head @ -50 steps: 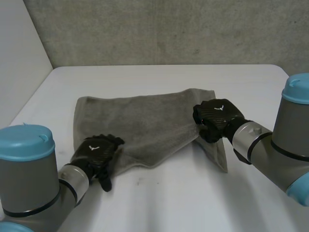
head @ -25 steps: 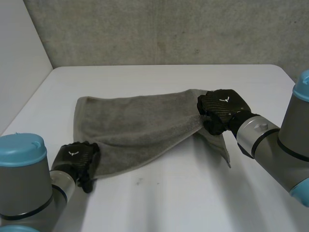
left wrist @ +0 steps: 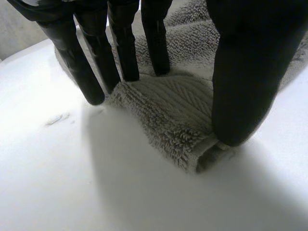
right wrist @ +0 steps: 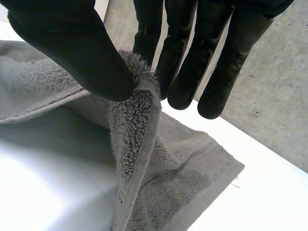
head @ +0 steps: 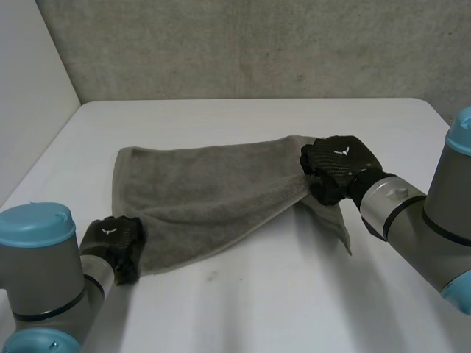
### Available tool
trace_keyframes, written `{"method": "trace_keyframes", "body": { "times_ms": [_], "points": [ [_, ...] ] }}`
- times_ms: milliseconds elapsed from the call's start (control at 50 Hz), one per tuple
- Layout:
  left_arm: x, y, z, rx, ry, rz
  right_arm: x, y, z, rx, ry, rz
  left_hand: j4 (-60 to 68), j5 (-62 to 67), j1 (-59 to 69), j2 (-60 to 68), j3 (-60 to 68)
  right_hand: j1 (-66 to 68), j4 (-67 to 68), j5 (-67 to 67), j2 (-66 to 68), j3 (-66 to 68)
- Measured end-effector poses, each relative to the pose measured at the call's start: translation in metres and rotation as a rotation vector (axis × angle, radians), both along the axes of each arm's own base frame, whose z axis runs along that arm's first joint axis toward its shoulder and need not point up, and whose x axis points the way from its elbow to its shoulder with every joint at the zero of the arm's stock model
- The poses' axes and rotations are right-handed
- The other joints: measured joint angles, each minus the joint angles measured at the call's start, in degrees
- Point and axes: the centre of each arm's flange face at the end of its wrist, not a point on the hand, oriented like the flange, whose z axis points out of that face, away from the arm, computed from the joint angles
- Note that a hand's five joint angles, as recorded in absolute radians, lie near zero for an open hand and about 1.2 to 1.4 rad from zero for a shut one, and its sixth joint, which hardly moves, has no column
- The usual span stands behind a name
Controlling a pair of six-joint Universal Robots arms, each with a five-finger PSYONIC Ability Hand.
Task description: Fold the towel.
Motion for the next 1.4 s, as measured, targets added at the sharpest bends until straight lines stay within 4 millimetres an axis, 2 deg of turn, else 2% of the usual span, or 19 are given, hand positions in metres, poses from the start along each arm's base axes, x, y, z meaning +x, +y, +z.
{"method": "trace_keyframes", "body": {
  "times_ms": [20,60,200,320,420,480,600,740,800,900,980,1020,1080,1120,1160,1220,1260,1340,1400],
  "points": [
    [0.000,-0.001,0.000,-0.006,-0.009,-0.005,0.000,-0.001,0.000,-0.005,0.000,-0.001,15.6,15.1,16.2,15.4,15.1,0.0,0.0,0.0,0.0,0.0],
    [0.000,-0.002,0.001,-0.015,-0.021,-0.010,0.000,-0.001,0.001,-0.012,0.001,-0.001,26.2,26.1,26.1,26.4,25.8,0.0,0.0,0.0,0.0,0.0],
    [0.001,-0.007,0.015,-0.080,-0.040,-0.020,0.001,-0.004,0.006,-0.041,0.000,-0.005,34.9,33.9,31.6,34.7,33.9,0.0,0.0,0.0,0.0,0.0],
    [-0.001,-0.015,0.074,-0.287,-0.019,-0.028,0.002,-0.008,0.035,-0.134,0.018,0.002,37.3,35.5,32.9,36.6,35.8,0.0,0.0,0.0,0.0,0.0],
    [-0.001,-0.012,0.140,-0.482,0.004,-0.047,-0.003,0.003,0.065,-0.213,0.155,0.038,37.6,35.8,32.9,36.8,36.0,0.0,0.0,0.0,0.0,0.0],
    [-0.001,-0.006,0.161,-0.523,-0.012,-0.080,-0.006,0.011,0.073,-0.229,0.254,0.067,37.7,35.8,32.9,36.9,36.2,0.0,0.0,0.0,0.0,0.0],
    [0.000,0.001,0.161,-0.447,-0.092,-0.154,-0.011,0.022,0.067,-0.182,0.416,0.132,37.8,35.8,32.9,37.0,36.3,0.0,0.0,0.0,0.0,0.0],
    [0.006,-0.011,0.123,-0.232,-0.206,-0.186,-0.010,0.023,0.031,-0.065,0.557,0.215,37.8,35.9,32.9,37.0,36.3,0.0,0.0,0.0,0.0,0.0],
    [0.007,-0.029,0.099,-0.143,-0.266,-0.199,-0.003,0.009,0.004,-0.035,0.607,0.226,37.8,35.9,32.9,37.0,36.5,0.0,0.0,0.1,0.0,0.0],
    [-0.001,-0.061,0.091,-0.162,-0.313,-0.212,0.008,-0.023,-0.004,-0.148,0.598,0.141,37.8,36.0,32.9,37.0,36.5,0.0,0.0,0.1,0.0,0.0],
    [-0.013,-0.097,0.112,-0.309,-0.310,-0.197,0.023,-0.056,0.017,-0.372,0.520,0.014,37.8,36.0,32.9,37.0,36.6,0.0,0.0,0.1,0.3,0.2],
    [-0.024,-0.127,0.149,-0.499,-0.278,-0.165,0.035,-0.079,0.054,-0.609,0.402,-0.109,37.8,36.0,32.9,37.0,36.9,0.0,0.0,0.1,0.3,0.3],
    [-0.030,-0.139,0.174,-0.615,-0.252,-0.144,0.039,-0.087,0.076,-0.727,0.335,-0.165,37.8,36.0,32.9,37.0,37.1,0.0,0.0,0.1,0.3,0.3],
    [-0.038,-0.152,0.228,-0.866,-0.182,-0.096,0.041,-0.091,0.125,-0.955,0.192,-0.268,37.8,36.1,32.9,37.0,37.1,0.0,0.2,0.1,0.3,0.3],
    [-0.041,-0.152,0.257,-0.996,-0.137,-0.074,0.040,-0.087,0.149,-1.057,0.124,-0.308,37.8,36.1,32.9,37.0,37.1,0.0,0.2,0.1,0.3,0.3],
    [-0.044,-0.147,0.281,-1.112,-0.088,-0.058,0.037,-0.081,0.161,-1.113,0.087,-0.326,37.8,36.1,32.9,37.0,37.2,0.0,0.2,0.4,0.3,0.3],
    [-0.045,-0.142,0.283,-1.134,-0.069,-0.062,0.035,-0.078,0.157,-1.103,0.096,-0.317,37.8,36.3,32.9,37.0,37.2,0.4,0.2,0.5,0.3,0.3],
    [-0.046,-0.137,0.255,-1.054,-0.082,-0.096,0.033,-0.075,0.132,-1.012,0.162,-0.271,37.8,36.3,32.9,37.0,37.2,0.4,0.2,0.5,0.3,0.3],
    [-0.044,-0.132,0.208,-0.907,-0.119,-0.145,0.030,-0.068,0.094,-0.869,0.252,-0.193,37.8,36.3,32.9,37.0,37.2,0.4,0.2,0.5,0.3,0.3]
  ]
}}
